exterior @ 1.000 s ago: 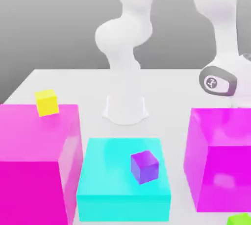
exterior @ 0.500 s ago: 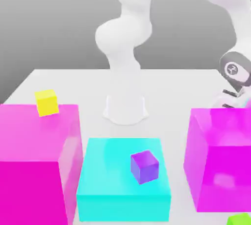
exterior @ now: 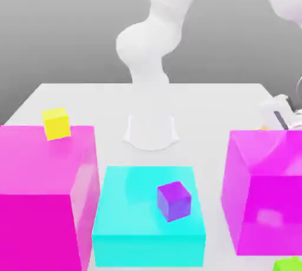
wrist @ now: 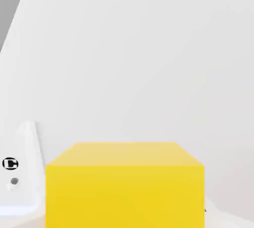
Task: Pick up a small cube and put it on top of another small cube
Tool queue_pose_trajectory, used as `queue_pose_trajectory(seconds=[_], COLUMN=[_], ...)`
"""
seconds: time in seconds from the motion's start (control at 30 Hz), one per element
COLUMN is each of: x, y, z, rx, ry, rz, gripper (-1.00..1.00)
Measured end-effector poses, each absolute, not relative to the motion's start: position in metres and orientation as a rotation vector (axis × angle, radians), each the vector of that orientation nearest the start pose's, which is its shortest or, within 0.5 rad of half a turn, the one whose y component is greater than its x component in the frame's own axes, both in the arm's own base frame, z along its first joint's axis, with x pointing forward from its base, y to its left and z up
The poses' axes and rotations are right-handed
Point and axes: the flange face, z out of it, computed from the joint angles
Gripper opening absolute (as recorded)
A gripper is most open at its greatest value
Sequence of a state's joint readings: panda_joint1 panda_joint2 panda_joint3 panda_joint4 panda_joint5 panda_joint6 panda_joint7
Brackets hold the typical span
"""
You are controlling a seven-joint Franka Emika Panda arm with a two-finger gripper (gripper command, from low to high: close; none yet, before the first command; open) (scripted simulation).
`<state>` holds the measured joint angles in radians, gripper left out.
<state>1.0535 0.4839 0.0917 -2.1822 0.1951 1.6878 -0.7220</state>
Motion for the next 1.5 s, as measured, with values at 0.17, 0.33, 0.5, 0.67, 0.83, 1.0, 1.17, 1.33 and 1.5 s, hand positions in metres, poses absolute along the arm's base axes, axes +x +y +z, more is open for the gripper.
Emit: queue_pose_trajectory(seconds=[0.17, 0.33, 0.5, 0.67, 0.83, 1.0, 1.17, 1.33, 1.5], x=[0.156, 0.155, 0.158, 0.163, 0.171, 0.178, 0.188, 0.201, 0.218], y=[0.412, 0.411, 0.414, 0.421, 0.427, 0.432, 0.440, 0.448, 0.456], z=[0.154, 0.152, 0.155, 0.165, 0.175, 0.181, 0.193, 0.213, 0.240], rx=[1.680, 1.595, 1.525, 1.480, 1.455, 1.442, 1.454, 1.493, 1.559], ry=[1.973, 1.868, 1.795, 1.743, 1.711, 1.702, 1.703, 1.702, 1.692], rz=[-1.531, -1.531, -1.483, -1.390, -1.281, -1.187, -1.072, -0.933, -0.772], gripper=[-1.00, -1.00, -1.00, -1.00, -1.00, -1.00, -1.00, -1.00, -1.00])
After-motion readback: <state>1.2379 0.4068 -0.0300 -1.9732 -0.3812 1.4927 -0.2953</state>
